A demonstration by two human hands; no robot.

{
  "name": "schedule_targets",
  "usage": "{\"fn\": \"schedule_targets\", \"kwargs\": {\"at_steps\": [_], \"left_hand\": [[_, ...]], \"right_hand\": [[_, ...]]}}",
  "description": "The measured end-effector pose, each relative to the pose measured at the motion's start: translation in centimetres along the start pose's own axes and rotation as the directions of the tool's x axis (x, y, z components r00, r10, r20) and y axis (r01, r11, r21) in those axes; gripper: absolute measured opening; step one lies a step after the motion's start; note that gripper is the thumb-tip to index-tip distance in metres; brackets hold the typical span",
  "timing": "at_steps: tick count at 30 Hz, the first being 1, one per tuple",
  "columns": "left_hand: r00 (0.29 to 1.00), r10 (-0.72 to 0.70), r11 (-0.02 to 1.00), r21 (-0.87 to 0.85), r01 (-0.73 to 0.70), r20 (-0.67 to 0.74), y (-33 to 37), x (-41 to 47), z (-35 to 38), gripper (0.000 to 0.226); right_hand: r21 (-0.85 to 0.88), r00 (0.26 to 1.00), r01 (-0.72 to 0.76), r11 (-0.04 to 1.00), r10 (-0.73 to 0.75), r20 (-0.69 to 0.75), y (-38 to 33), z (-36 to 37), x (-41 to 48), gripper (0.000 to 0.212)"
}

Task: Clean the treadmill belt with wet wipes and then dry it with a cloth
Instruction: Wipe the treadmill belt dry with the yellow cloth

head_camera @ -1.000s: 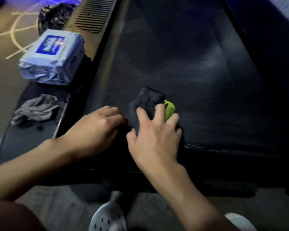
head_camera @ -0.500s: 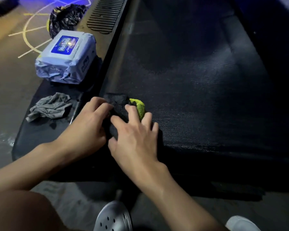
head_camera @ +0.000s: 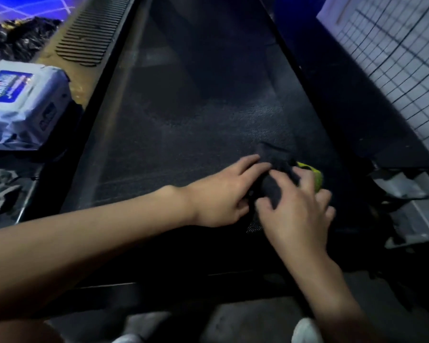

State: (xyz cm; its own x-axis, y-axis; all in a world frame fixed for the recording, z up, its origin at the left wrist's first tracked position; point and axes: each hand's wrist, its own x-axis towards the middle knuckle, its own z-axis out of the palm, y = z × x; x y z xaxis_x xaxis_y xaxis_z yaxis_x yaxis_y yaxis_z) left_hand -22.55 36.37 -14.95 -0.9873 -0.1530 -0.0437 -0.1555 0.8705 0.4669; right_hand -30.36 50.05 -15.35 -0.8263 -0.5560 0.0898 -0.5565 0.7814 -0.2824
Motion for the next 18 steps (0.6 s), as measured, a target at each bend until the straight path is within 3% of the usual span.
{"fn": "schedule_targets", "kwargs": {"at_steps": [3, 6, 11, 15, 18], "left_hand": [[0.999, 0.028, 0.981, 0.191, -0.024, -0.02, -0.1, 1.1, -0.1, 0.071], [0.994, -0.065, 0.92, 0.38, 0.096, -0.093, -1.6, 0.7, -1.4, 0.048], [0.991, -0.132, 0.912, 0.387, 0.135, -0.033, -3.5, -2.0, -2.1, 0.052], [0.988, -0.118, 0.924, 0.353, 0.147, -0.104, -4.1, -4.3, -2.3, 0.042], [0.96, -0.235, 0.929, 0.254, 0.268, -0.153, -5.9, -6.3, -3.1, 0.033]], "right_hand": [[0.007, 0.985, -0.169, 0.986, 0.169, -0.041, 3.3, -1.0, 2.4, 0.055], [-0.031, 0.971, -0.24, 0.97, 0.24, -0.013, 3.4, -1.1, 3.9, 0.055], [-0.023, 0.991, -0.133, 0.991, 0.133, 0.005, -0.5, 0.1, 4.8, 0.049], [-0.012, 0.998, 0.006, 1.0, -0.005, 0.056, -4.8, 1.3, 5.5, 0.047], [0.017, 0.987, 0.136, 0.991, -0.137, 0.082, -8.3, 2.5, 4.8, 0.046]]}}
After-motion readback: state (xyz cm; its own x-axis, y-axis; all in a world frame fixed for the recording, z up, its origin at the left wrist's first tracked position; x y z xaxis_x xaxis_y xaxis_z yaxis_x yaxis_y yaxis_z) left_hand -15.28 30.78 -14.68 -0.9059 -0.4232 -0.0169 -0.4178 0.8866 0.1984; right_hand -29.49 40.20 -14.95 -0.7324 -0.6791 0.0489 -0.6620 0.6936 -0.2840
